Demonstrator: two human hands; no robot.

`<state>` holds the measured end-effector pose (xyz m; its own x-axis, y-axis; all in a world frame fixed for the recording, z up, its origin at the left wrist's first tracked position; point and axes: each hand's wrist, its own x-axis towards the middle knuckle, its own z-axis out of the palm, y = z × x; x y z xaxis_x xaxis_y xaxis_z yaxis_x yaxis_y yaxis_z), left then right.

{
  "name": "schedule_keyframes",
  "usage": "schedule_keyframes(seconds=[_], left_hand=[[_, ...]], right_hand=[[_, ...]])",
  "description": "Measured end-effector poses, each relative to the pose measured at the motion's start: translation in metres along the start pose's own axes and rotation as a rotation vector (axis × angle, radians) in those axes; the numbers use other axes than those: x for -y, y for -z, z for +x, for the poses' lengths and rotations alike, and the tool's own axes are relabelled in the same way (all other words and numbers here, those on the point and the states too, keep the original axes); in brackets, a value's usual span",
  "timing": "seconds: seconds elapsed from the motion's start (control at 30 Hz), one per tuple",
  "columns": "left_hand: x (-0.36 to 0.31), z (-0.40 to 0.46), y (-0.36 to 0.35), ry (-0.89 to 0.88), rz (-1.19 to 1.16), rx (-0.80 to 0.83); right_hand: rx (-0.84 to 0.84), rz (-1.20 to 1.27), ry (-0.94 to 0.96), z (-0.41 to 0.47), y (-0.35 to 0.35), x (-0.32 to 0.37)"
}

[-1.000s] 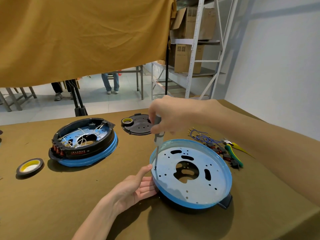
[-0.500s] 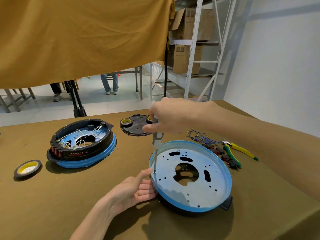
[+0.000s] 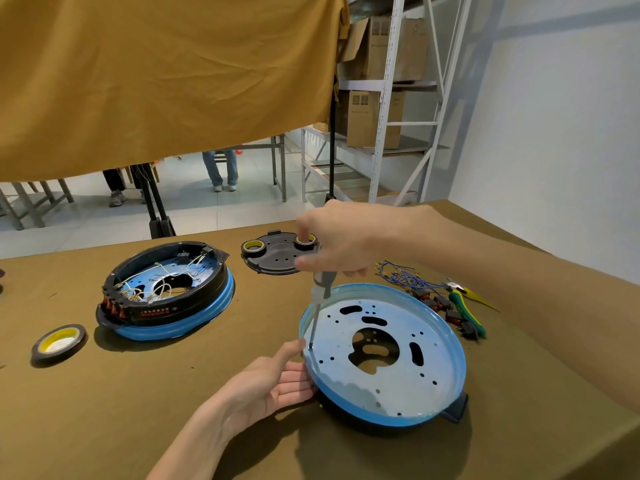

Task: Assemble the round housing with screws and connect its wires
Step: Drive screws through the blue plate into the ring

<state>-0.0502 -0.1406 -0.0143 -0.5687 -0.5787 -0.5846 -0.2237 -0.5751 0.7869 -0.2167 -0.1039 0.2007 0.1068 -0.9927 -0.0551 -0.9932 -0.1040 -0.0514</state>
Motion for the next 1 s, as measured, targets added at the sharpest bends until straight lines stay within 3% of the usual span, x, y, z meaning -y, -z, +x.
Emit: schedule_keyframes(seconds=[0.07,0.17,0.33,0.47,0.63,0.7,0.77,0.87,0.93,1.0], left_hand=[[0.000,0.000,0.000,0.007,-0.002,-0.004],[0.000,0.000,-0.001,0.007,-0.010,-0.010],[-0.001,0.000,-0.001,0.020,-0.011,-0.012],[0.000,0.002,0.000,0.024,-0.010,-0.017],[-0.002,0.001,0.000,0.040,0.001,-0.016],[-0.001,0.001,0.000,0.029,0.003,-0.016],[0.000,0.002,0.001,0.020,-0.003,-0.010],[0.000,0.003,0.002,0.013,-0.001,0.006],[0.001,0.004,0.003,0.007,0.003,0.014],[0.002,0.006,0.004,-0.001,-0.001,0.017]], right_hand=[[-0.009,-0.036,-0.011,0.000,-0.002,0.001],[0.124,0.220,-0.011,-0.006,0.005,-0.001],[-0.051,-0.022,-0.028,-0.006,-0.005,0.001],[0.134,0.216,-0.006,-0.012,0.007,-0.004],[-0.055,-0.038,-0.008,-0.005,-0.005,-0.001],[0.016,0.060,0.006,-0.002,-0.004,-0.004],[-0.017,0.117,0.027,0.000,-0.004,-0.005],[-0.162,-0.105,-0.012,0.004,-0.012,-0.004],[-0.107,-0.098,-0.033,0.003,-0.010,-0.005],[0.055,0.120,-0.037,-0.001,-0.002,-0.006]])
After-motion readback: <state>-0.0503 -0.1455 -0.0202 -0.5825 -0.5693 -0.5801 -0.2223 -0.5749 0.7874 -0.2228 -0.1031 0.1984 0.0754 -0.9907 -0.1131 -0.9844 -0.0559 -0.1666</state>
